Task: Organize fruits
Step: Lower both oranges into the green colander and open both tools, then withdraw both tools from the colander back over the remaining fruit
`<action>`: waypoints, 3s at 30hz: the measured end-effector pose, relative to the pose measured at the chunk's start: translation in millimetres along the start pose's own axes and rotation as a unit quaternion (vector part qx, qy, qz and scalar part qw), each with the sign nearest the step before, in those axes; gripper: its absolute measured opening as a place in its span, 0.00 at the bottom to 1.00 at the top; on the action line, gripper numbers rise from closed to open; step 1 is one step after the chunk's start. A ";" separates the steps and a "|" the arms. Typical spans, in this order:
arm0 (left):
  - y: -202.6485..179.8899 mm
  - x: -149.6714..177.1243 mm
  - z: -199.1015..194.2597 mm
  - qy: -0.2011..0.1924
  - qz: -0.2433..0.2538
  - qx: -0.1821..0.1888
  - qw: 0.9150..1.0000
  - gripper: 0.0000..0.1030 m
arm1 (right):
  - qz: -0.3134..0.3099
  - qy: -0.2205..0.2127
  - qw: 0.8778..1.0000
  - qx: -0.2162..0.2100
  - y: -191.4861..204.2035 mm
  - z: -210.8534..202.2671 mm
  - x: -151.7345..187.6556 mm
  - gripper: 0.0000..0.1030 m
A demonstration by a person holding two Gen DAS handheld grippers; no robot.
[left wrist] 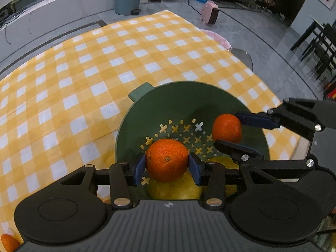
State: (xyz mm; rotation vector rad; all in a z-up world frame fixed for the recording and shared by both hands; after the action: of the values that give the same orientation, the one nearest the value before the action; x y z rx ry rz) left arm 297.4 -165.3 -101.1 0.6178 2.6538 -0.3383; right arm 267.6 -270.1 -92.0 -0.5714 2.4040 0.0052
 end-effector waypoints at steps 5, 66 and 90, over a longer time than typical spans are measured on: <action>0.6 -3.5 7.7 0.007 0.008 0.006 1.000 0.49 | -0.011 0.014 1.000 -0.010 0.8 12.9 0.5 0.37; 29.3 111.2 -183.1 -0.106 0.000 -0.095 0.990 0.67 | 0.056 -0.105 0.993 -0.027 138.3 -121.8 7.7 0.77; 145.2 154.1 -172.7 -0.072 -0.080 -0.132 0.985 0.67 | 0.053 -0.040 0.996 -0.059 186.9 -67.7 3.1 0.70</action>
State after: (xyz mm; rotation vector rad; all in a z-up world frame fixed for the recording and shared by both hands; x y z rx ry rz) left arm 182.6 73.1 -33.1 0.2869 2.5531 -0.0694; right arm 149.4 -112.3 -67.0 -0.4872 2.3646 0.2124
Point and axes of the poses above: each gripper's, at about its wrist camera, not at the fingertips, and z roughly the way its jaws point, y to its left, x to its underside, the point moved 5 cm from there along z, roughly the way its jaws point, and after that the axes turned 2 degrees about y, right-handed, at the moved point
